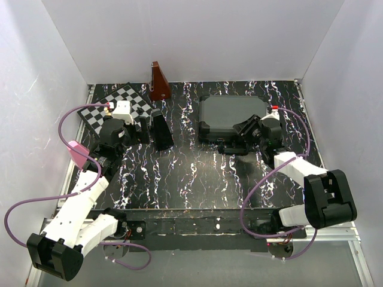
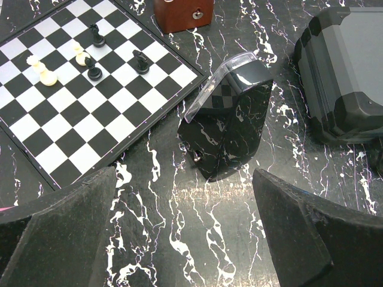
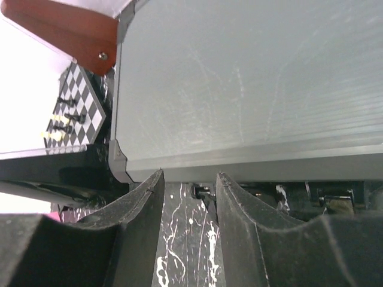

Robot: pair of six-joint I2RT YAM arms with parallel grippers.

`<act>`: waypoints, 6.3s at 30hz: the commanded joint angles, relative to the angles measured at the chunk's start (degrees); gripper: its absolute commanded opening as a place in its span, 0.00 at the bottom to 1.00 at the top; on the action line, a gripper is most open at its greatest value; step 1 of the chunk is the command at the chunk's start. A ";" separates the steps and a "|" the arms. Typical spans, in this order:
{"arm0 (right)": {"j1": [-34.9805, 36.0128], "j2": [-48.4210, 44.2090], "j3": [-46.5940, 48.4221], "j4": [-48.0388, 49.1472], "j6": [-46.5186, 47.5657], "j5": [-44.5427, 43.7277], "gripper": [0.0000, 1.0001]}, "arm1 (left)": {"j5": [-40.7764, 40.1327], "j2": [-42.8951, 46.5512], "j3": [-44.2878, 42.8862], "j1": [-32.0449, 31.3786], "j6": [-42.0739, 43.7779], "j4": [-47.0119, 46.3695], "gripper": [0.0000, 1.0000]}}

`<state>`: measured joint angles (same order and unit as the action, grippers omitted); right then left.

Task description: Pack up texas hold em set

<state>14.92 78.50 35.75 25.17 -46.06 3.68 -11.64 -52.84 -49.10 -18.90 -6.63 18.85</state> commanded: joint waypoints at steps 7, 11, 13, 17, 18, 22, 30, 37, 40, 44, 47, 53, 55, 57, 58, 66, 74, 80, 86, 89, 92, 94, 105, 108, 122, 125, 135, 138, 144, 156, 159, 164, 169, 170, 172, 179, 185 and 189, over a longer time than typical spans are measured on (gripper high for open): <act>1.78 -4.75 -2.00 -2.22 3.08 -8.33 0.34 | -0.67 0.72 0.23 -0.09 0.22 -0.39 0.98; 4.15 -7.13 -3.84 -5.30 5.63 -11.67 0.27 | -0.67 0.72 0.23 -0.09 0.13 -0.39 0.98; 4.77 -7.57 -4.63 -6.27 5.90 -12.47 0.24 | -0.58 0.72 0.15 -0.18 0.04 -0.48 0.98; 5.38 -6.17 -5.69 -6.19 5.46 -12.38 0.18 | -0.40 0.63 0.15 -0.09 0.04 -0.39 0.98; 5.56 -5.56 -5.43 -6.01 5.55 -12.47 0.16 | -0.40 0.63 0.15 -0.09 0.04 -0.31 0.98; 5.74 -2.39 -4.37 -5.39 5.63 -12.47 0.08 | -0.66 0.81 0.15 -0.09 0.13 -0.39 0.98; 7.23 2.44 -2.88 -4.34 5.37 -13.17 0.06 | -0.67 0.98 0.23 -0.09 0.13 -0.39 0.98; 7.41 4.56 -2.53 -3.11 5.37 -13.88 0.06 | -0.58 0.98 0.15 -0.18 0.04 -0.39 0.98; 7.58 4.47 -2.17 -3.02 5.46 -14.49 0.06 | -0.58 0.81 0.15 -0.09 0.13 -0.39 0.98; 7.58 4.38 -1.74 -2.40 5.99 -15.55 0.06 | -0.49 0.72 0.15 -0.09 0.13 -0.39 0.98; 7.67 4.73 -1.30 -2.40 5.99 -15.55 0.06 | -0.49 0.72 0.15 -0.09 0.13 -0.39 0.98; 7.67 7.02 -0.33 -2.93 5.99 -15.90 0.06 | -0.40 0.72 0.15 -0.09 0.04 -0.39 0.98; 7.58 7.72 -0.07 -3.19 5.90 -15.90 0.06 | -0.40 0.72 0.15 -0.09 0.04 -0.39 0.98; 7.67 8.16 0.20 -3.63 5.72 -15.90 0.06 | -0.49 0.81 0.15 -0.18 0.13 -0.39 0.98; 7.58 8.25 0.20 -3.90 5.55 -16.16 0.06 | -0.49 0.89 0.15 -0.09 0.13 -0.39 0.98; 7.58 9.92 0.81 -4.34 5.72 -17.83 0.06 | -0.66 0.81 0.15 -0.09 0.04 -0.31 0.98; 7.67 11.67 1.43 -4.16 5.20 -18.97 0.06 | -0.75 0.90 0.23 -0.18 0.13 -0.39 0.98; 7.58 12.20 1.25 -3.81 4.67 -19.94 0.05 | -0.84 0.98 0.15 -0.09 0.22 -0.39 0.98; 7.67 12.91 1.61 -3.11 3.88 -20.56 0.05 | -1.02 1.07 0.15 -0.18 0.22 -0.39 0.98; 7.67 13.34 1.87 -2.93 3.26 -20.56 0.05 | -1.10 1.16 0.15 -0.09 0.22 -0.39 0.98; 7.67 13.61 1.87 -2.49 2.30 -20.65 0.05 | -1.19 1.25 0.15 -0.09 0.22 -0.31 0.98; 7.58 13.79 1.87 -2.23 1.95 -21.00 0.05 | -1.19 1.25 0.15 -0.09 0.22 -0.39 0.98; 7.67 14.84 1.87 -1.18 0.54 -22.05 0.04 | -1.46 1.42 0.15 -0.09 0.31 -0.31 0.98; 7.67 15.02 1.69 -0.56 0.54 -22.23 0.04 | -1.54 1.42 0.15 -0.09 0.39 -0.31 0.98; 7.50 16.33 1.52 2.60 0.36 -23.46 0.04 | -1.72 0.98 0.15 -0.09 0.57 -0.31 0.98; 7.67 16.60 1.52 3.04 0.27 -23.63 0.04 | -1.81 0.90 0.15 -0.09 0.57 -0.31 0.98; 7.58 17.65 2.04 3.40 -0.25 -24.78 0.04 | -1.90 0.72 0.06 -0.09 0.66 -0.31 0.98; 7.50 18.18 2.83 2.43 -0.43 -25.13 0.04 | -1.98 0.55 0.06 -0.09 0.74 -0.31 0.98; 7.67 19.23 4.59 1.02 -1.22 -25.83 0.03 | -2.25 0.55 0.06 -0.09 0.83 -0.22 0.98; 7.58 21.43 9.25 -7.41 -5.52 -29.96 0.01 | -2.86 0.54 0.06 -0.09 0.92 -0.04 0.98; 7.67 21.96 10.22 -9.08 -7.80 -31.28 0.01 | -2.86 0.54 0.15 -0.09 0.92 -0.04 0.98; 7.67 22.40 11.45 -12.59 -12.03 -34.17 0.01 | -3.13 0.46 0.15 -0.09 0.92 0.04 0.98; 7.93 22.22 12.24 -16.11 -15.89 -36.90 0.01 | -2.95 0.63 0.15 -0.09 0.83 0.04 0.98; 7.93 22.31 12.76 -17.16 -16.68 -37.25 0.01 | -2.95 0.63 0.15 -0.09 0.83 0.04 0.98; 8.11 22.75 13.73 -19.62 -17.83 -37.87 0.01 | -3.04 0.63 0.15 -0.09 0.83 0.13 0.98; 8.28 23.98 16.72 -25.08 -23.10 -39.10 0.01 | -3.65 0.89 0.32 -0.09 1.01 0.04 0.98; 8.29 24.24 17.34 -29.47 -27.14 -39.01 0.01 | -4.44 1.16 0.50 -0.09 1.10 0.04 0.98; 8.11 25.12 18.92 -31.22 -27.32 -38.31 0.01 | -4.62 1.60 0.50 -0.09 1.01 0.13 0.98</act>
<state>25.28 99.09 53.12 -2.04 -71.11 -25.80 -14.76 -52.69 -49.10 -18.90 -6.15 19.22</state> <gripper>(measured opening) 0.023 0.981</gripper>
